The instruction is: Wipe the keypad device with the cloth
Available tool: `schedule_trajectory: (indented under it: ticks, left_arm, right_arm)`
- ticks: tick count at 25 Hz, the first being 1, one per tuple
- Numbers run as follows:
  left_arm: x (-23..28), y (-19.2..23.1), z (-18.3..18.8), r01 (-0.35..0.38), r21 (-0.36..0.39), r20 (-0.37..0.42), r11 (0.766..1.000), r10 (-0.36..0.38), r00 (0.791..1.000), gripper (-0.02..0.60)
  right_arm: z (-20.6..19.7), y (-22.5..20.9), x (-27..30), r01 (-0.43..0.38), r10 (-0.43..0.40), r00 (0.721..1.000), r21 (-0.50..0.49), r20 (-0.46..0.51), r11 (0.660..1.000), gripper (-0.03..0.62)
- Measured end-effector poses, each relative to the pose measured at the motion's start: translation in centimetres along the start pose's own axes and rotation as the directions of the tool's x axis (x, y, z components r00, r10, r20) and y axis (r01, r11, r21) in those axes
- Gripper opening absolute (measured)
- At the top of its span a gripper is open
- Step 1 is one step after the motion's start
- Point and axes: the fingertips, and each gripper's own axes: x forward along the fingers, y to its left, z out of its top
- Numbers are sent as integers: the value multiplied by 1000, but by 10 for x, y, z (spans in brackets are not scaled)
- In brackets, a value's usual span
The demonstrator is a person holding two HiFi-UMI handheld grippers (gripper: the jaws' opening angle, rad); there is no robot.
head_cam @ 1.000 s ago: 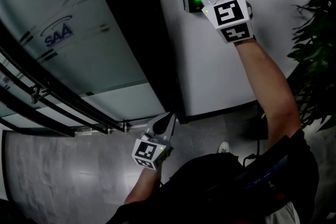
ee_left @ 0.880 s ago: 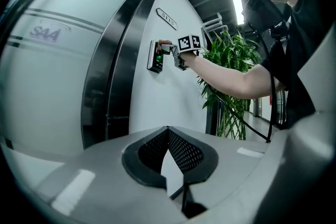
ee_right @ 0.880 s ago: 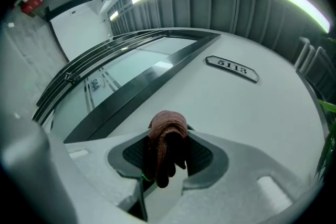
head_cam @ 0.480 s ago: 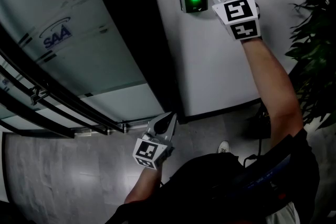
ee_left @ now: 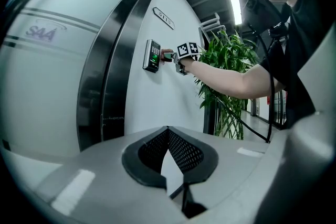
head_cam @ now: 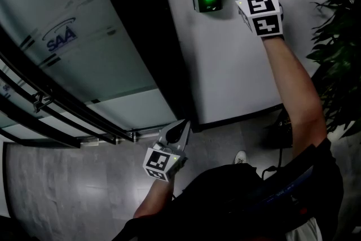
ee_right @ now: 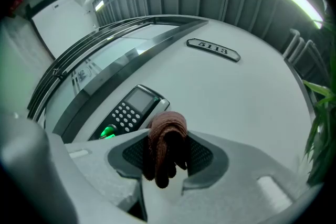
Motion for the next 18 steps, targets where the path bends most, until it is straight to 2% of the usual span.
schedule_trajectory:
  ticks: [6,10,12,15,18]
  left_arm:
    - [2,2,0,-1,-3,1,1000,1,1000,16]
    - [2,4,-2,-2,-4,-6,1000,2,1000,17]
    - [2,4,-3,-1,-4,-8,1000,1,1000,15]
    - [0,4,-3,-1,0,-12,1000,1,1000,16]
    - [0,6,-2,-6,-2,-10,1000,6,1000,16]
  right_arm:
    - [17,14,-18,-1,1,998,1,66,1000,144]
    - [27,54,-36,-63,59,991,30,122,998,144]
    - [29,83,-40,-106,103,985,13,137,994,144]
    - [25,119,-36,-146,148,980,-28,129,989,144]
    - [13,130,-24,-159,161,983,-24,92,987,144]
